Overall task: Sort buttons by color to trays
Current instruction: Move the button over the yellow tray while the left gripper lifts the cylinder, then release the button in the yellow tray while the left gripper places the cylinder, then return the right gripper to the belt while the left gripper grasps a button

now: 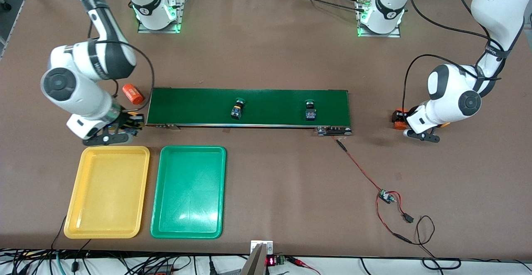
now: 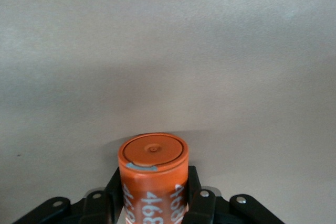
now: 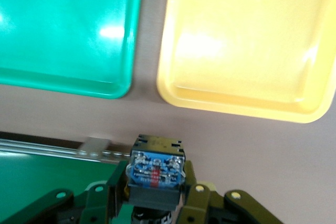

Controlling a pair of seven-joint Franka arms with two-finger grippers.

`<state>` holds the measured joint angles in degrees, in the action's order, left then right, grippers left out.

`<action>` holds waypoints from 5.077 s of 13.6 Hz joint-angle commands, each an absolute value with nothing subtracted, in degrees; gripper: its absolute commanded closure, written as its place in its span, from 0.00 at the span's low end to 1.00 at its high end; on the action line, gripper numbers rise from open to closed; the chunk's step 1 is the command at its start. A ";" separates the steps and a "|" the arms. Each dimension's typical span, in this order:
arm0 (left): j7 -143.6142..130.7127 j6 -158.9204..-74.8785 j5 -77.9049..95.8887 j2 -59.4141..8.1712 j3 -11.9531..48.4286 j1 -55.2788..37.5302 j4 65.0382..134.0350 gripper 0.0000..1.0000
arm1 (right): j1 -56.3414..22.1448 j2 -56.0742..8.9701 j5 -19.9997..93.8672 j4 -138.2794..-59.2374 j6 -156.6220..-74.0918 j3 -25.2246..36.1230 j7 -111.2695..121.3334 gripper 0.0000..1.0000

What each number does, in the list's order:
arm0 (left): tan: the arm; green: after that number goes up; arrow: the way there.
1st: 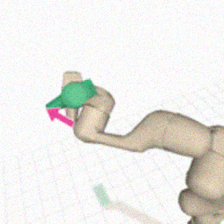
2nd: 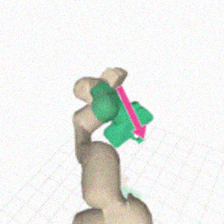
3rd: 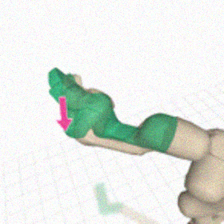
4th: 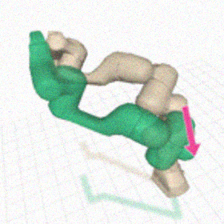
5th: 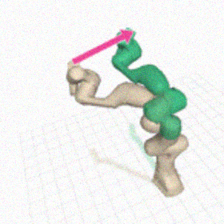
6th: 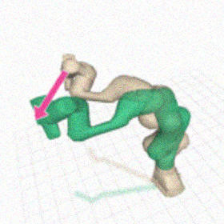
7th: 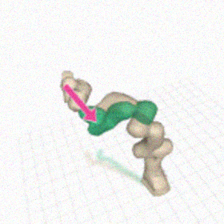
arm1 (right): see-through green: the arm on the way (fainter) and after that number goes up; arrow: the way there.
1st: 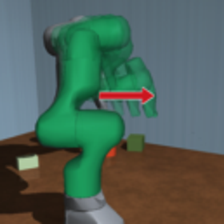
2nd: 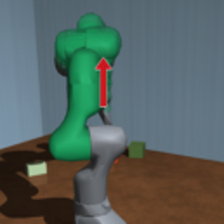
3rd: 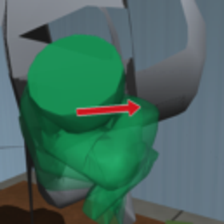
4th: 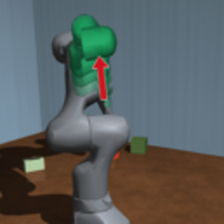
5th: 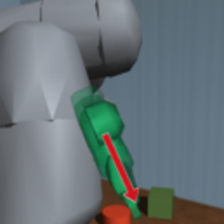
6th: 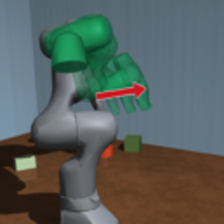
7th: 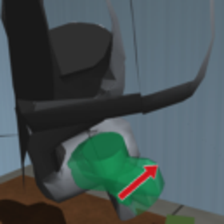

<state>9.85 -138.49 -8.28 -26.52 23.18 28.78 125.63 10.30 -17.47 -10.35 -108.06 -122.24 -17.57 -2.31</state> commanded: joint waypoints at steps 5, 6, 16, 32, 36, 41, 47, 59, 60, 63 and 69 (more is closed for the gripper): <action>15.44 -136.23 -9.67 -21.54 24.35 27.86 125.51 1.00 | 17.48 -26.35 -12.65 -104.25 -131.91 -17.40 12.20 0.92; 18.25 -136.14 -9.58 -20.84 24.95 27.60 125.42 1.00 | 18.27 -27.85 -12.74 -104.15 -133.58 -16.79 14.04 0.92; 46.46 -129.55 -9.32 -16.61 32.60 24.08 121.65 1.00 | 21.80 -37.71 -17.66 -97.39 -144.14 -13.80 24.52 0.91; 60.56 -130.52 -9.23 -18.72 39.81 14.15 122.61 1.00 | 19.25 -47.90 -17.14 -85.87 -147.22 -13.97 25.31 0.00; 59.77 -130.52 -9.32 -19.16 39.81 12.58 122.96 1.00 | 16.89 -45.19 -16.79 -85.87 -140.66 -14.33 18.05 0.00; 58.18 -132.54 -9.49 -20.30 39.73 10.90 123.22 1.00 | 13.72 -36.85 -16.61 -88.66 -125.97 -14.33 5.30 0.00; 58.09 -134.38 -9.67 -22.58 39.20 10.81 123.14 0.24 | 10.56 -22.26 -6.87 -97.29 -113.13 -14.33 2.20 0.00; 66.01 -133.51 -10.90 -19.25 26.38 22.13 115.93 0.00 | 3.61 -3.96 -0.26 -125.85 -129.20 -15.64 -17.30 0.00; 66.01 -133.33 -10.90 -19.34 25.58 23.28 116.01 0.00 | 3.43 -3.96 -0.26 -126.03 -129.55 -16.86 -18.79 0.00; 65.66 -133.42 -10.81 -20.39 25.31 26.62 115.93 0.00 | 3.16 -4.22 -0.35 -127.61 -132.53 -19.42 -24.68 0.00; 59.43 -133.77 -10.20 -23.64 21.45 31.63 114.43 0.00 | 1.85 -7.20 -0.35 -129.99 -138.60 -20.04 -29.71 0.00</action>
